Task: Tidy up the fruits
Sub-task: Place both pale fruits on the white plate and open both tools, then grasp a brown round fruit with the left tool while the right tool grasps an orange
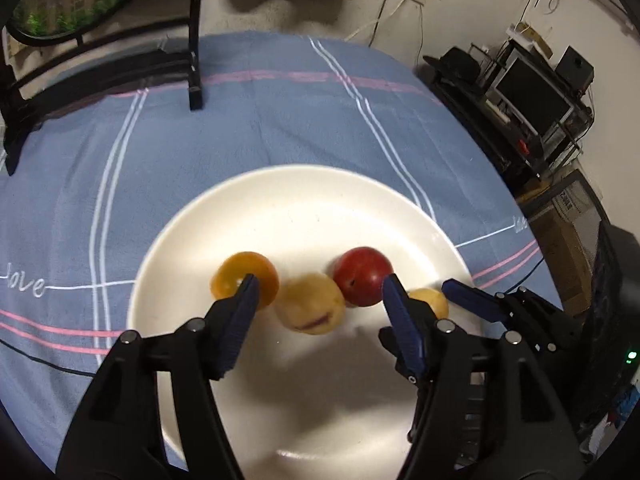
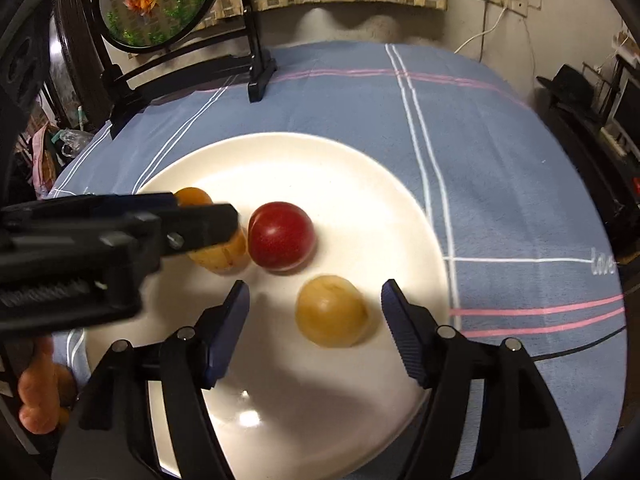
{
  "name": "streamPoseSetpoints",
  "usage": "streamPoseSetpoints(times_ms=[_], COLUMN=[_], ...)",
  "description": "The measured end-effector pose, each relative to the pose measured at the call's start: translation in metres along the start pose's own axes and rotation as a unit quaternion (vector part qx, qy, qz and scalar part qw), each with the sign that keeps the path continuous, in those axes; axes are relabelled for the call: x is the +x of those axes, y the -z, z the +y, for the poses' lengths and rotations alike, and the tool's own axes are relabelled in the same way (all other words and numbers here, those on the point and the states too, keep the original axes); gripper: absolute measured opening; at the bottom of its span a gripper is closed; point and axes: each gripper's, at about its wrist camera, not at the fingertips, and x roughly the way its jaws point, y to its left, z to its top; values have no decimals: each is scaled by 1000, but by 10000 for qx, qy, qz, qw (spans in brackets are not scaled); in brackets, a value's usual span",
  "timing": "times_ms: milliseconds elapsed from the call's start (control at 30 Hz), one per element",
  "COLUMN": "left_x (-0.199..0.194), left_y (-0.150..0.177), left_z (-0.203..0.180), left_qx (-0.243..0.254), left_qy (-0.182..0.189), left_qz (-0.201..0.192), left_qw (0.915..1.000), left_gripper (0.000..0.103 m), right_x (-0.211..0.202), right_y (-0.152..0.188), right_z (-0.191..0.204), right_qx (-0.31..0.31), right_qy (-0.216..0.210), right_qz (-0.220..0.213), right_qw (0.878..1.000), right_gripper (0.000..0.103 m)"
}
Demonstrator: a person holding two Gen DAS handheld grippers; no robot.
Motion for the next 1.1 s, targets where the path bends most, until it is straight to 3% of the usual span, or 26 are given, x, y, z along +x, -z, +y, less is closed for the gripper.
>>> streamPoseSetpoints(times_ms=[100, 167, 333, 433, 667, 1100], left_x=[-34, -59, -116, -138, -163, -186], left_y=[9, 21, 77, 116, 189, 219], left_z=[6, 9, 13, 15, 22, 46], left_qx=[-56, -65, -51, -137, -232, -500], left_qy=[-52, -98, -537, -597, -703, -921], left_qz=[-220, -399, -747, -891, -989, -1054], left_qw=[9997, 9991, 9958, 9941, 9923, 9889], left_gripper=[67, 75, 81, 89, 93, 93], right_x=[-23, -39, -96, -119, -143, -156], right_y=[6, 14, 58, 87, 123, 139], right_z=[5, 10, 37, 50, 72, 92], right_qx=[-62, -109, -205, -167, -28, -209], right_qy=[71, -7, 22, 19, -189, -136], right_qz=[11, 5, -340, -465, -491, -561], right_qw=[10000, 9999, 9992, 9988, 9986, 9981], right_gripper=[69, 70, 77, 77, 78, 78])
